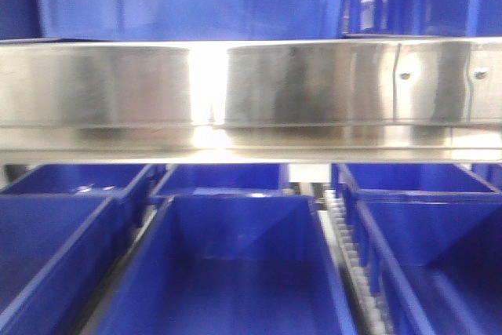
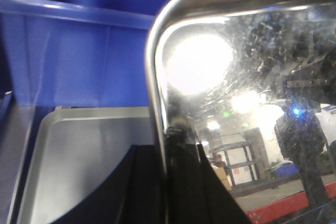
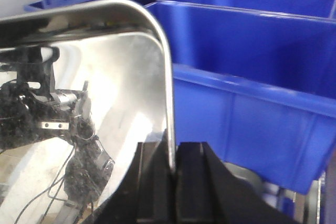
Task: Stack silver trays without gaps
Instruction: 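Hold the tray above the shelf with the matte silver tray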
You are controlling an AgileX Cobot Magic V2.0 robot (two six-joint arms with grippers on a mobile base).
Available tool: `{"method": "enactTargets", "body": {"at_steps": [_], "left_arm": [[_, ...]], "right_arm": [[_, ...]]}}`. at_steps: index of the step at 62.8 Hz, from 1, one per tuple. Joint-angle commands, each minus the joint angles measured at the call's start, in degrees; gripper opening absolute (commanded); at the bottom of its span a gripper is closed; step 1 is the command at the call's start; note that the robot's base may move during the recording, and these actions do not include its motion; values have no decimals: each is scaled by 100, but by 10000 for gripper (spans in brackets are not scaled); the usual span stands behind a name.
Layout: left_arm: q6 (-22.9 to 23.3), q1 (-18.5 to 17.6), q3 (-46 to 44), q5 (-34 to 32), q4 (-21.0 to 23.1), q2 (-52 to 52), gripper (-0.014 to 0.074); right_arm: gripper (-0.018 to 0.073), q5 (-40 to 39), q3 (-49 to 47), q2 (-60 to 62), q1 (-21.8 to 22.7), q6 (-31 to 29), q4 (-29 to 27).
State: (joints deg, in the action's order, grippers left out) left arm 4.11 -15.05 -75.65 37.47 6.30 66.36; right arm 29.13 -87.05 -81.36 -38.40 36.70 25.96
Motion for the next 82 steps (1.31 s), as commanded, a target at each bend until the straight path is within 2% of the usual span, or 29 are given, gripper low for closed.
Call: {"method": "enactTargets", "body": {"at_steps": [1,82], "left_arm": [[-51,-90,-61,-121,338,-36,-18],[-51,-90,-61,-121,338,-36,-18]], "right_arm": [[-57,-769,-42,49,-95,25,-188],[-57,-769,-42,49,-95,25,-188]]}}
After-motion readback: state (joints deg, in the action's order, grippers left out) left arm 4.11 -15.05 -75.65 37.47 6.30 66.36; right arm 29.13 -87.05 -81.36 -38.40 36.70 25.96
